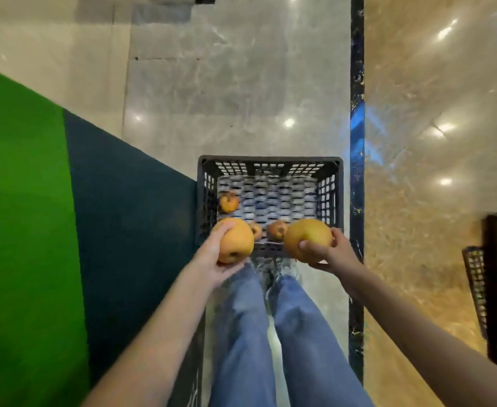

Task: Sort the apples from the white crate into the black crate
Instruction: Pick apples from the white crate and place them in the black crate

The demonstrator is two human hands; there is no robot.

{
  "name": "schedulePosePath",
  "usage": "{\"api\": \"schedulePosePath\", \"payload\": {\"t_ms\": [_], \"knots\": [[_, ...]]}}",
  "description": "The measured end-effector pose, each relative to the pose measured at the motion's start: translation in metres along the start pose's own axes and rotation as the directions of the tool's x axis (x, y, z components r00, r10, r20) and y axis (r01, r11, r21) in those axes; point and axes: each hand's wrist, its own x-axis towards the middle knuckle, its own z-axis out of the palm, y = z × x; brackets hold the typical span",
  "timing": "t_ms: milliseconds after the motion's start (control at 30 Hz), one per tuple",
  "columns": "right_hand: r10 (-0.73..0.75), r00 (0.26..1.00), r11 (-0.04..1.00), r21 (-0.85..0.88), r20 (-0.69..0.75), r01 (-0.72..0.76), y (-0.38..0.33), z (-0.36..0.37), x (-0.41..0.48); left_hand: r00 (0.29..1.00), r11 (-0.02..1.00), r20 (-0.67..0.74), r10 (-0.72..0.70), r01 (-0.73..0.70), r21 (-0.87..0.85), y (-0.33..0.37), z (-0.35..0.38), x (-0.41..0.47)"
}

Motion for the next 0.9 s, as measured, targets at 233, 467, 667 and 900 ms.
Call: {"api": "schedulePosePath", "payload": {"t_ms": [233, 467, 667, 900], "knots": [[0.046, 0.987, 0.996, -0.069, -0.154, -0.057, 0.043, 0.034, 0.21, 0.889, 0.711, -0.095, 0.448, -0.29, 0.641, 0.027, 0.053, 0.217], [0.087, 0.981, 0.986, -0.129, -0.171, -0.109, 0.099, 0.055, 0.368, 0.693, 0.0, 0.331, 0.641, -0.432, 0.902, 0.027, 0.085, 0.388], [0.129, 0.984, 0.968, -0.197, -0.124, -0.152, 0.146, 0.061, 0.44, 0.597, -0.419, 0.566, 0.569, -0.381, 0.824, 0.012, 0.084, 0.468], [0.169, 0.98, 0.975, -0.125, -0.11, -0.182, 0.165, 0.053, 0.462, 0.554, -0.559, 0.639, 0.534, -0.336, 0.758, -0.003, 0.091, 0.491]]}}
